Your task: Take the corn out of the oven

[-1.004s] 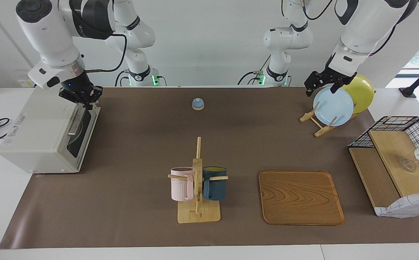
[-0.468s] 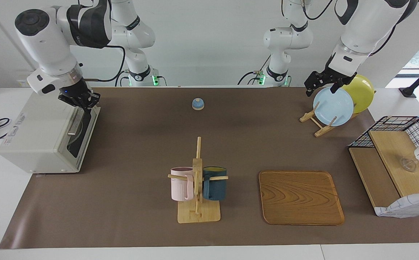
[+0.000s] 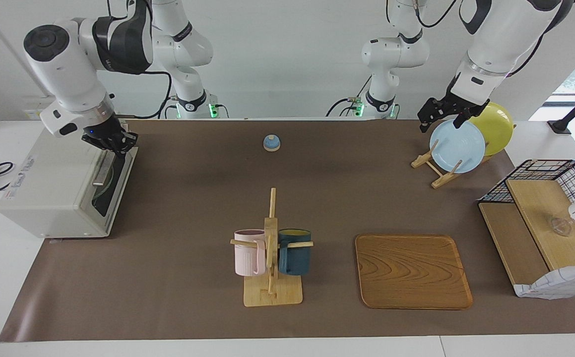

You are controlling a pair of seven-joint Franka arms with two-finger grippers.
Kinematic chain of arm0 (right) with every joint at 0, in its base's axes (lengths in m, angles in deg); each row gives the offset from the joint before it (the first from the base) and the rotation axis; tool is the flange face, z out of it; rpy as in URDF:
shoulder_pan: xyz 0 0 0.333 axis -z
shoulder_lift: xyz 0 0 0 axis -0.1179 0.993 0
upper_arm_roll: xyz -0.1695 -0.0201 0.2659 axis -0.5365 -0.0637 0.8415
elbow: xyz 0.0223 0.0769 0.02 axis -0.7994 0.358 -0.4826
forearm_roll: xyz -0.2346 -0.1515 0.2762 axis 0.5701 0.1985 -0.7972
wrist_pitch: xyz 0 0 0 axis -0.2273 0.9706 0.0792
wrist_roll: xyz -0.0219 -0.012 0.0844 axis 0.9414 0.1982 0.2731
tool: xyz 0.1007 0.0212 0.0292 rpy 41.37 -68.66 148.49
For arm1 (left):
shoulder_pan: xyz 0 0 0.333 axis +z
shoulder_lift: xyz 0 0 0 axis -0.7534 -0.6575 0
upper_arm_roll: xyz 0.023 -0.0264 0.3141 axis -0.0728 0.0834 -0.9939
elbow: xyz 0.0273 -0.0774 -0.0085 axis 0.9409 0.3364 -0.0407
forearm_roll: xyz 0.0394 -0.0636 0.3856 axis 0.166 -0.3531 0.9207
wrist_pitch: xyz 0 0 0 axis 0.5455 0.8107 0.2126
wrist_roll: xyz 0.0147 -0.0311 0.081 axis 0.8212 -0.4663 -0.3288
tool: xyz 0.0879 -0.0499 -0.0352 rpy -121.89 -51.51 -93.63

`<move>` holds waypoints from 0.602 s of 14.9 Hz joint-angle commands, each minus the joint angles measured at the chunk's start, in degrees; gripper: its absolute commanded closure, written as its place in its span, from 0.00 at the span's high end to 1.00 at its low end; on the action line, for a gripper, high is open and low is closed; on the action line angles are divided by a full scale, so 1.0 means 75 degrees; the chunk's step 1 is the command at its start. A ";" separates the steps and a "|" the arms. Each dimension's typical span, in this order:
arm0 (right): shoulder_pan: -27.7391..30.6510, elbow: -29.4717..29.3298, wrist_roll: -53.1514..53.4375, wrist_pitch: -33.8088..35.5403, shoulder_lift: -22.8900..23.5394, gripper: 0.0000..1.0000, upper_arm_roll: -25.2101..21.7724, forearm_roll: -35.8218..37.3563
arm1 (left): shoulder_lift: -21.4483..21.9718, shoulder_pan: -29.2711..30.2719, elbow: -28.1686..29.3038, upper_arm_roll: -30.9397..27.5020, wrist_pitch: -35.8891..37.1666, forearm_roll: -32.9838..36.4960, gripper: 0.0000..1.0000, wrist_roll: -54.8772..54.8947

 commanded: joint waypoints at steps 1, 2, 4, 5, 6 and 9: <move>0.0038 0.0185 -0.0539 -0.0131 -0.0110 0.00 0.0067 0.0504 | 0.0073 0.0062 -0.0007 0.0027 0.0047 0.0115 1.00 0.0028; 0.0073 0.0115 -0.0681 -0.0015 -0.0110 0.00 0.0055 0.0598 | 0.0073 0.0062 -0.0007 0.0027 0.0047 0.0115 1.00 0.0028; 0.0271 0.0138 -0.0705 -0.0072 -0.0110 0.00 0.0020 0.0611 | 0.0073 0.0062 -0.0007 0.0027 0.0047 0.0104 1.00 0.0028; 0.0319 0.0173 -0.0694 -0.0061 -0.0110 0.00 0.0020 0.0599 | 0.0073 0.0062 -0.0007 0.0027 0.0047 0.0115 1.00 0.0028; 0.0308 0.0173 -0.0671 -0.0049 -0.0110 0.00 0.0031 0.0588 | 0.0073 0.0062 -0.0007 0.0027 0.0047 0.0104 1.00 0.0028; 0.0342 0.0243 -0.0728 -0.0201 -0.0133 0.00 0.0020 0.0552 | 0.0073 0.0062 -0.0019 0.0027 0.0047 0.0115 1.00 0.0028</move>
